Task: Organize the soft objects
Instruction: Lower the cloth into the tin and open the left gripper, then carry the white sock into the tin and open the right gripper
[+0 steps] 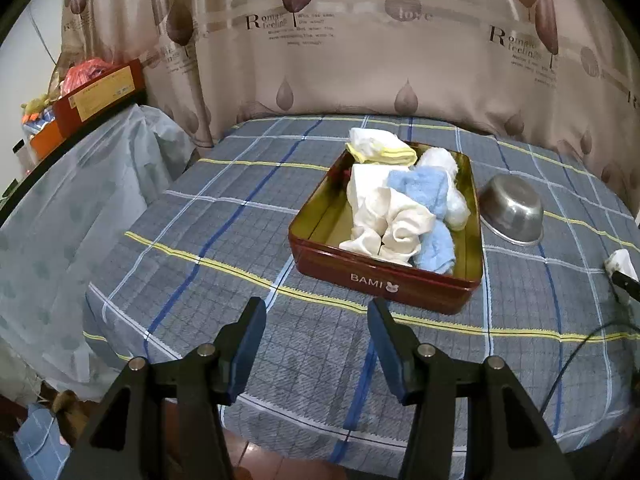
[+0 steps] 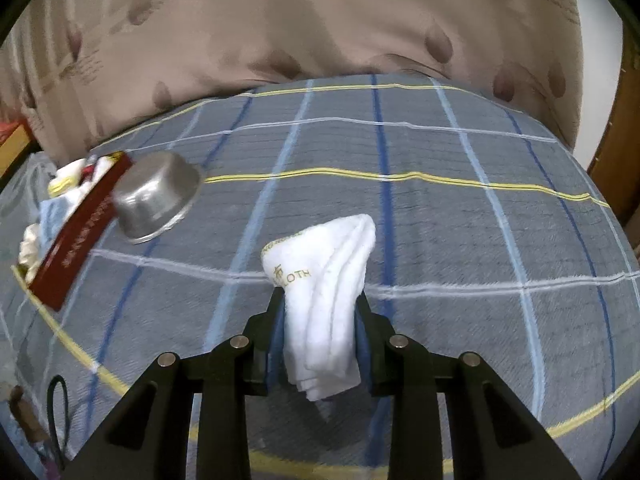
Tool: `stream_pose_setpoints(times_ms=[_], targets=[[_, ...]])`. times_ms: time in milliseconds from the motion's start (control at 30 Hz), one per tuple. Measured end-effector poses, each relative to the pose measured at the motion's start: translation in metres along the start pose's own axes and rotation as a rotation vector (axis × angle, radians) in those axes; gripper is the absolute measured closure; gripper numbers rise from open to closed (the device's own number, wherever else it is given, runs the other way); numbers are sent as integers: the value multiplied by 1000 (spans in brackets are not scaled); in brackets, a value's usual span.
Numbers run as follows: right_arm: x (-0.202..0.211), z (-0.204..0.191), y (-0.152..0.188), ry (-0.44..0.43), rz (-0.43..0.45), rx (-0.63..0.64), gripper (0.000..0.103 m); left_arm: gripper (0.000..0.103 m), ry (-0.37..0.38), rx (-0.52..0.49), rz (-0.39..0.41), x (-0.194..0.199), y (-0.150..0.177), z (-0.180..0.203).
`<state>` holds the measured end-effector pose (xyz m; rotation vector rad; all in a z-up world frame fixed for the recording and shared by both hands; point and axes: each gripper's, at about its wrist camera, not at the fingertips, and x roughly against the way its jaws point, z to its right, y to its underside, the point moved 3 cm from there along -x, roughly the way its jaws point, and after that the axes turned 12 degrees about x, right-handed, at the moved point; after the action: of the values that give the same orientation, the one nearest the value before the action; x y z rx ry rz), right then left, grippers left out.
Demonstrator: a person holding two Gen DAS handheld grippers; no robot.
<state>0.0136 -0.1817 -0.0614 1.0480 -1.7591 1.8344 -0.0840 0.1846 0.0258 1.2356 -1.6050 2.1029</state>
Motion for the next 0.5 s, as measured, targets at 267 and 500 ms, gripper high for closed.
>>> stream_pose_setpoints(times_ms=[267,500], targets=[[36,-69,-19,-148,70,56,75,49,-3,-13,-28,-4,3,0],[57,-136,-42,-267,114,158,75,49,-10,-11,-68,-15,6,-2]])
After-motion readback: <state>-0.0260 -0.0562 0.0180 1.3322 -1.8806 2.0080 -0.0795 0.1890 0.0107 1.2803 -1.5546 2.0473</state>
